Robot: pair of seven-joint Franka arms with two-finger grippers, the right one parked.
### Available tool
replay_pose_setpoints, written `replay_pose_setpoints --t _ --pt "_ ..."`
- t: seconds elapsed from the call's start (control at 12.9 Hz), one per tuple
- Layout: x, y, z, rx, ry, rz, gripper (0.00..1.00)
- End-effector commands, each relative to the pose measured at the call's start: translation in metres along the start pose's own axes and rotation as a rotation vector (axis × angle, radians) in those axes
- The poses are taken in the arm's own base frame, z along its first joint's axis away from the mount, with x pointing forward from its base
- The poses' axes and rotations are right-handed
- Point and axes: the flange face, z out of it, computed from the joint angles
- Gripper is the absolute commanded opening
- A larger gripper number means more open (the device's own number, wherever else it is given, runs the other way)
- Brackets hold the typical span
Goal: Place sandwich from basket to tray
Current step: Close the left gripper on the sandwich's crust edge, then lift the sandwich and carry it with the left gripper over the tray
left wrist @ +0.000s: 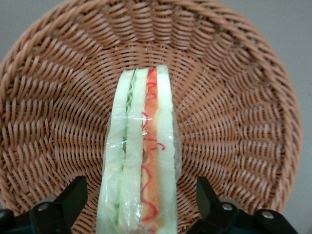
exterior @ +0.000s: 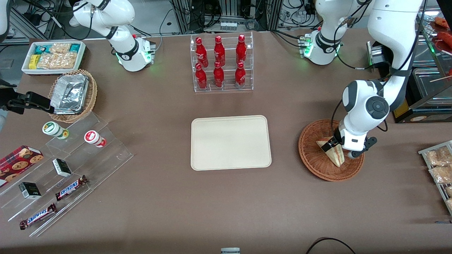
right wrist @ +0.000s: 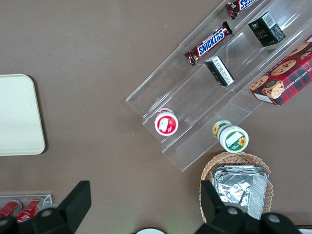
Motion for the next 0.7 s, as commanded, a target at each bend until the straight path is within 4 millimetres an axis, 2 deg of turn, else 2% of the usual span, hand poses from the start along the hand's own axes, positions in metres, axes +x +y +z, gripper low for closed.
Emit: replay_pose_setpoints --t 0.0,0.08,0.31,0.54,0.62 --pt "0.000 -0.001 0.001 -0.003 0.004 -0.032 0.27" --pt "-0.001 -0.002 0.000 0.008 -0.007 -0.023 0.00" --pt "0.000 -0.004 -0.016 0.029 -0.029 0.051 0.00" --pt "0.018 0.013 -0.056 0.073 -0.090 0.128 0.00" --pt "0.024 0.024 -0.073 0.084 -0.105 0.142 0.00"
